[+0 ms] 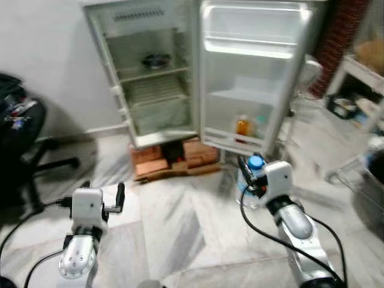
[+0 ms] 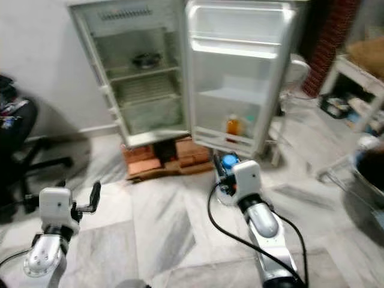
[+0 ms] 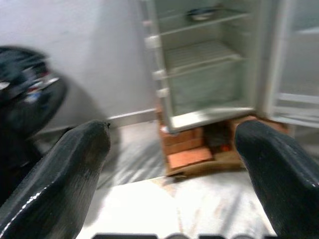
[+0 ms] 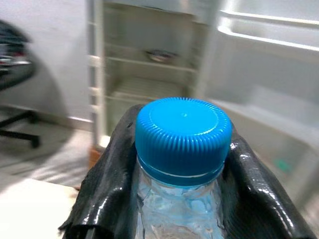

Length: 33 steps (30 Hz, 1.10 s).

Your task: Restocking fridge

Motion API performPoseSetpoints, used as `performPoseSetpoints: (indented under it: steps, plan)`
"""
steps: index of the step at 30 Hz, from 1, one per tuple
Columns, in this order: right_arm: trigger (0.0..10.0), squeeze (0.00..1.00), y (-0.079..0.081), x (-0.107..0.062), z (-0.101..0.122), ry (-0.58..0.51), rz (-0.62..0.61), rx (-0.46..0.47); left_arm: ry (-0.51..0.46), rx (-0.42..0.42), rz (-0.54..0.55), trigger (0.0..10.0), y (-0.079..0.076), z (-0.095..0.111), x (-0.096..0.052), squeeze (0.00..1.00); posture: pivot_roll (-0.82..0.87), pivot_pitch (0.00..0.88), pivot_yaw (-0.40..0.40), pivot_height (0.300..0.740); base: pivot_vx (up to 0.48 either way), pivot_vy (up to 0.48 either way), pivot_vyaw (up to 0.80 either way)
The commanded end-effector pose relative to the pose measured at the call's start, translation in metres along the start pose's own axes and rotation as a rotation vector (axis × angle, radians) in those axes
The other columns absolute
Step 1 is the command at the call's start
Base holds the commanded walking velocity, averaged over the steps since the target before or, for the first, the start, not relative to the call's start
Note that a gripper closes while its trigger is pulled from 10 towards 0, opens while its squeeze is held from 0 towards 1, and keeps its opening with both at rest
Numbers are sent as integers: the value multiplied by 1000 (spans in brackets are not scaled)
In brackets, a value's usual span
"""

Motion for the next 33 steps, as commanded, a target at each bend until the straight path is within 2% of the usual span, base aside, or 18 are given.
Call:
performPoseSetpoints:
  steps: [1,10,33]
  plan:
    - [10000,0,15,7,8,-33,54,0,3,7,9,10000,6,0,1,0,-9,15,0,740,277,0,563]
    - [10000,0,7,9,11,-41,26,-5,-7,2,-5,10000,1,2,4,0,-14,15,5,740,303,0,0]
    - [10000,0,15,12,12,-41,66,-11,-20,9,-12,10000,-3,6,9,0,-16,11,0,740,455,0,0]
Point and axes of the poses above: a point about 5 cm out from each wrist's last joint towards the gripper, its own x axis pointing out of the wrist towards the gripper, its own z axis along the axis of the wrist's last joint, y = z × x, the point moved 5 cm from there along x, pointing out of the wrist towards the gripper, and after that the axes turned 14 degrees about x, right-handed, at the moved point
